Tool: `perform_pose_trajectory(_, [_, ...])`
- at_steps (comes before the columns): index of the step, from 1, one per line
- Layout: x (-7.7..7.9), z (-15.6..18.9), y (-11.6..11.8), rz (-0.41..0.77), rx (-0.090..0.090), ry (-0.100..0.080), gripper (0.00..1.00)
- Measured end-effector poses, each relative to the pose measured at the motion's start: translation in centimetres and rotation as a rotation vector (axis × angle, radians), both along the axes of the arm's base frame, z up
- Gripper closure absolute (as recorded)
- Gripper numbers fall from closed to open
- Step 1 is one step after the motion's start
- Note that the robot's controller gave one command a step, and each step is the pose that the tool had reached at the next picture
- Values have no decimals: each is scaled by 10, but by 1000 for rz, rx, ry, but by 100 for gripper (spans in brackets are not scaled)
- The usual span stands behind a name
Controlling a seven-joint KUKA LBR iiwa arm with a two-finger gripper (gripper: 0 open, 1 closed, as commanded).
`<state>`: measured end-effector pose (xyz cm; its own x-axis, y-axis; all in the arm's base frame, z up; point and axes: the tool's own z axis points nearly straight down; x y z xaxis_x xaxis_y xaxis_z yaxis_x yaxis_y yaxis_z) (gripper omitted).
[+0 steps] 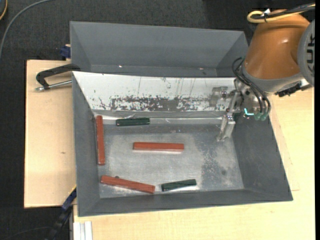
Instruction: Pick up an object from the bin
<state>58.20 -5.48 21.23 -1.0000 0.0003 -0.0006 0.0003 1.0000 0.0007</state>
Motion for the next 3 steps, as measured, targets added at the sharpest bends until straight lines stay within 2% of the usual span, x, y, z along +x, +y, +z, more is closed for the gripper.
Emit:
perform_pose_trajectory(1, [-23, -142, 75, -15, 1, 1, 0])
perform_pose_trajectory(2, [-23, -142, 75, -15, 1, 0, 100])
perform_pose_trajectory(3, [-22, 33, 78, 21, 0, -15, 100])
